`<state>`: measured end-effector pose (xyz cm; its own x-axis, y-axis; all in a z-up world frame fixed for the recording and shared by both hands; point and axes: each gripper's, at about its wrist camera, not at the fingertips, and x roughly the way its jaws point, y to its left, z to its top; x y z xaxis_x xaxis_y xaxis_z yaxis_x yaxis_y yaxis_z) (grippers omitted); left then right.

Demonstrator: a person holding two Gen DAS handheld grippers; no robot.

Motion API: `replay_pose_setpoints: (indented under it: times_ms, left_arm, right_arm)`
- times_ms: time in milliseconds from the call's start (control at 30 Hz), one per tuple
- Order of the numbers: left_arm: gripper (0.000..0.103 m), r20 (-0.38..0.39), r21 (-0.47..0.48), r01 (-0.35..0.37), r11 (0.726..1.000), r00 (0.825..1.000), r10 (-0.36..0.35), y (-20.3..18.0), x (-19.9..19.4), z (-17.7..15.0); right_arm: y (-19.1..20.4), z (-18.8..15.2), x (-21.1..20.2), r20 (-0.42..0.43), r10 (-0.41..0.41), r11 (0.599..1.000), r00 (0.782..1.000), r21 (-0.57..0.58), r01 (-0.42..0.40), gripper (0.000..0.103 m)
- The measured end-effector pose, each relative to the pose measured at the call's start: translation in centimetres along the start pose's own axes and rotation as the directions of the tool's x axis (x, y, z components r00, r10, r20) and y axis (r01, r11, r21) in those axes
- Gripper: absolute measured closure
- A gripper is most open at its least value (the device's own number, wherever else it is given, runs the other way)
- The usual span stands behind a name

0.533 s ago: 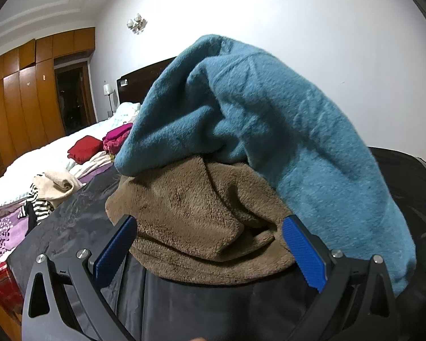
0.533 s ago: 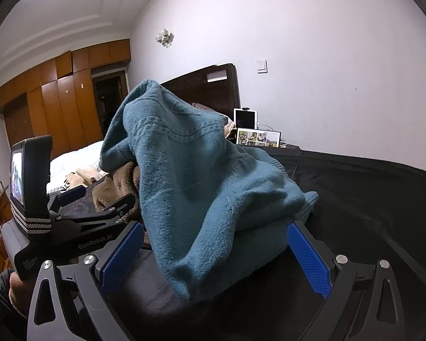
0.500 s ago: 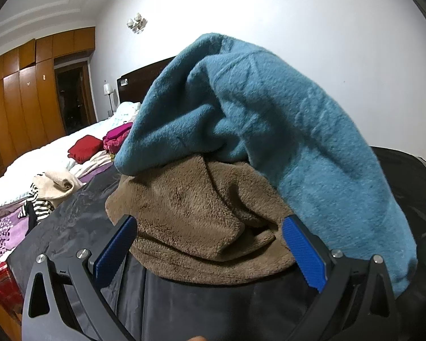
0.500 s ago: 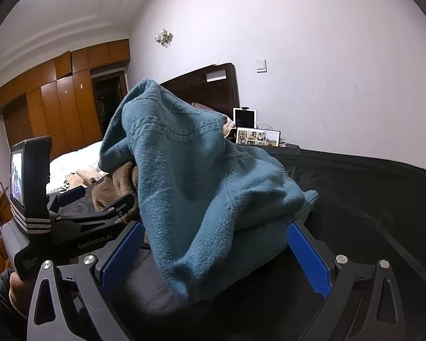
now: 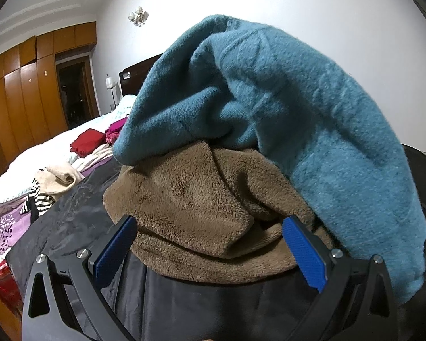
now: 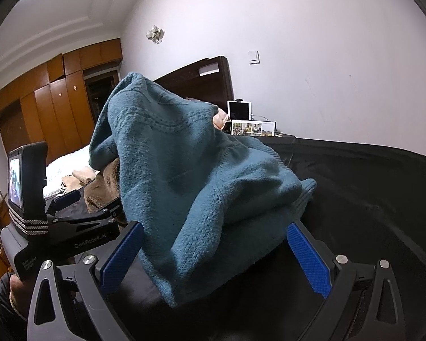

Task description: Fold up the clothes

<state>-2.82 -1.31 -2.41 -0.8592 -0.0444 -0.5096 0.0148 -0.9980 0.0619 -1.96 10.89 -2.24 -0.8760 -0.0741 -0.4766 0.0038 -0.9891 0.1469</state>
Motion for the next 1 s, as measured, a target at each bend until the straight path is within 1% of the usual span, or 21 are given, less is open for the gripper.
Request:
replay_pose_setpoints:
  times_ms: [133, 167, 333, 367, 500, 733, 833, 1000]
  left_arm:
    - [0.000, -0.021, -0.013, 0.006, 1.000, 1.000, -0.007, 1.3, 1.8, -0.4]
    - [0.000, -0.024, -0.012, 0.004, 1.000, 1.000, -0.005, 0.9, 1.6, -0.3]
    - [0.000, -0.049, -0.019, 0.003, 1.000, 0.999, -0.004, 1.6, 3.0, -0.8]
    - [0.000, -0.050, -0.017, 0.001, 1.000, 0.999, -0.001, 1.2, 2.6, -0.8]
    - [0.000, -0.065, -0.021, 0.004, 1.000, 0.998, -0.006, 1.4, 3.1, -0.9]
    - [0.000, -0.086, -0.039, 0.012, 0.999, 0.996, -0.015, 2.4, 3.7, -0.8]
    - [0.000, -0.094, -0.044, 0.015, 0.999, 0.995, -0.019, 3.8, 5.0, -1.0]
    - [0.000, -0.103, -0.038, 0.014, 0.999, 0.995, -0.018, 2.7, 5.1, -0.8]
  right_arm:
    - [-0.3, 0.0, -0.4, 0.005, -0.004, 1.000, 1.000, 0.015, 0.004, 0.001]
    - [-0.5, 0.0, -0.4, 0.006, -0.004, 1.000, 1.000, 0.020, 0.004, 0.001]
    - [-1.0, -0.1, -0.2, 0.005, -0.013, 0.999, 1.000, 0.036, 0.013, 0.001]
    - [-1.2, -0.1, -0.1, 0.004, -0.013, 0.999, 1.000, 0.040, 0.012, 0.001]
    - [-1.5, -0.2, 0.2, 0.000, -0.013, 0.999, 1.000, 0.050, 0.013, 0.001]
    - [-1.8, -0.3, 0.4, -0.003, -0.015, 0.998, 1.000, 0.062, 0.016, 0.001]
    - [-1.8, -0.4, 0.5, -0.005, -0.018, 0.998, 1.000, 0.065, 0.018, 0.001]
    - [-1.9, -0.5, 0.6, -0.007, -0.020, 0.998, 1.000, 0.066, 0.021, 0.001]
